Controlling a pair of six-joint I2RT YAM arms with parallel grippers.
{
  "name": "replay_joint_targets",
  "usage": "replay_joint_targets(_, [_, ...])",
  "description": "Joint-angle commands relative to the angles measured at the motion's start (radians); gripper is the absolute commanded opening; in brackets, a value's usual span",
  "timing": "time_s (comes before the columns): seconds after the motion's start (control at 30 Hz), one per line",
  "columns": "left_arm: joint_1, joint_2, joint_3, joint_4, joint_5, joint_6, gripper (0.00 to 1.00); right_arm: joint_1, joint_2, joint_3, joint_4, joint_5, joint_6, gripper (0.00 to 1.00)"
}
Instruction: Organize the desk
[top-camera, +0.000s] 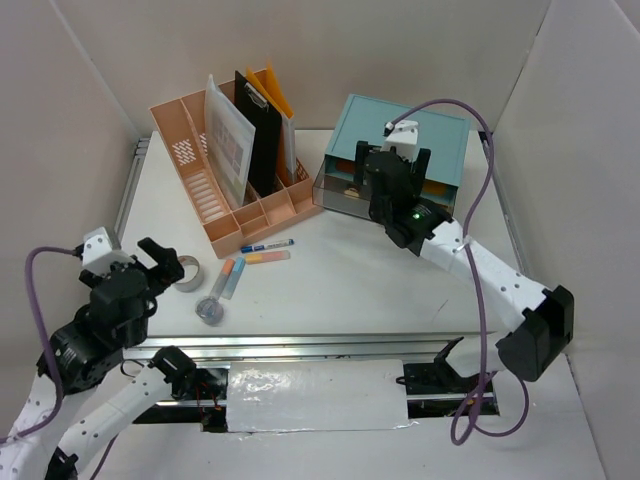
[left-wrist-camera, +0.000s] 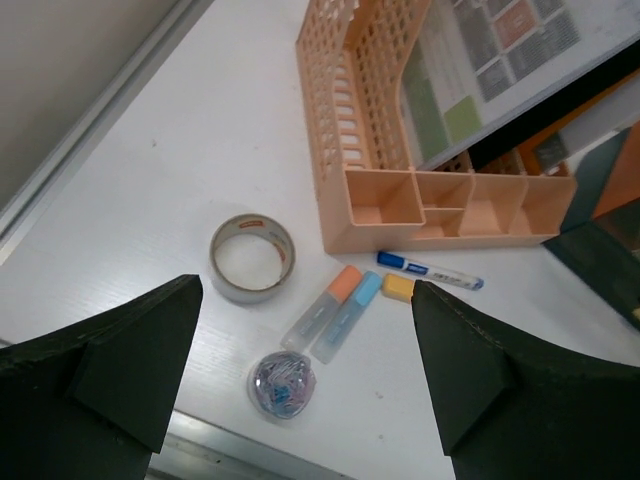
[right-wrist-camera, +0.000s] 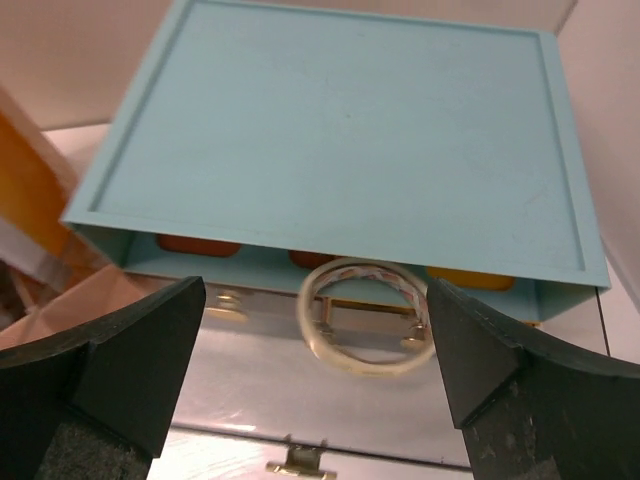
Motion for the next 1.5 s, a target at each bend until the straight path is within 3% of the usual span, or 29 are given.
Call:
replay_joint_targets(0.0, [0.002, 0.125, 0.059, -0.094, -0.079, -0.143, 1.00, 0.051, -0.123, 0.071, -0.047, -0.074, 0.038, 1.00])
replay_joint_targets(0.17, [0.075, 0.394, 0.171, -0.240, -0.123, -0.302, 0.99, 0.107, -0.192, 0.090, -0.116, -0.239, 0.090, 1.00])
replay_joint_targets(0.23, [0.142, 0.461, 0.168, -0.090, 0.036, -0.215, 0.99, 0.139, -0.209, 0.101, -0.150, -0.285, 0.100, 1.00])
replay_joint_targets(0.27, [0.260, 0.486, 0.145, -0.039, 0.194, -0.190, 0.99, 0.148, -0.216, 0.103, -0.164, -0.302, 0.107, 1.00])
replay_joint_targets(0.33, [0.424, 0.575, 0.119, 0.069, 0.379, -0.141, 1.00, 0.160, -0.249, 0.089, -0.176, -0.364, 0.121, 1.00])
replay_joint_targets(0.37, [0.560, 0.603, 0.086, 0.095, 0.460, -0.133, 0.99, 0.162, -0.262, 0.077, -0.179, -0.388, 0.133, 1.00])
replay_joint_targets(0.4, [0.599, 0.629, 0.070, 0.113, 0.558, -0.130, 0.99, 0.162, -0.296, 0.046, -0.179, -0.409, 0.139, 1.00])
replay_joint_targets(0.47, [0.659, 0.682, 0.026, 0.147, 0.572, -0.163, 1.00, 0.164, -0.330, 0.011, -0.178, -0.476, 0.153, 1.00])
replay_joint_targets(0.67, [0.677, 0.750, -0.135, 0.273, 0.490, -0.286, 0.99, 0.167, -0.433, -0.127, -0.138, -0.621, 0.181, 1.00])
replay_joint_targets(0.97, [0.700, 0.931, -0.221, 0.371, 0.446, -0.384, 0.99, 0.167, -0.520, -0.210, -0.125, -0.710, 0.186, 1.00])
replay_joint_targets(1.07, [0.704, 0.979, -0.251, 0.383, 0.412, -0.421, 0.89, 0.168, -0.558, -0.228, -0.124, -0.707, 0.190, 1.00])
replay_joint_targets(1.13, [0.704, 1.003, -0.255, 0.379, 0.405, -0.443, 0.70, 0.168, -0.575, -0.227, -0.142, -0.687, 0.187, 1.00])
replay_joint_targets(1.17, [0.706, 0.994, -0.257, 0.368, 0.401, -0.461, 0.46, 0.167, -0.582, -0.226, -0.150, -0.681, 0.186, 1.00])
replay_joint_targets(1.23, [0.706, 0.944, -0.252, 0.350, 0.382, -0.475, 0.28, 0.167, -0.592, -0.221, -0.161, -0.662, 0.186, 1.00])
replay_joint_targets(1.27, [0.706, 0.919, -0.246, 0.312, 0.372, -0.493, 0.13, 0.167, -0.597, -0.221, -0.161, -0.661, 0.184, 1.00])
replay_joint_targets(1.37, [0.704, 0.777, -0.200, 0.244, 0.328, -0.516, 0.03, 0.167, -0.602, -0.221, -0.156, -0.659, 0.184, 1.00])
replay_joint_targets(1.47, [0.701, 0.596, -0.134, 0.210, 0.314, -0.460, 0.00, 0.167, -0.591, -0.212, -0.176, -0.653, 0.182, 1.00])
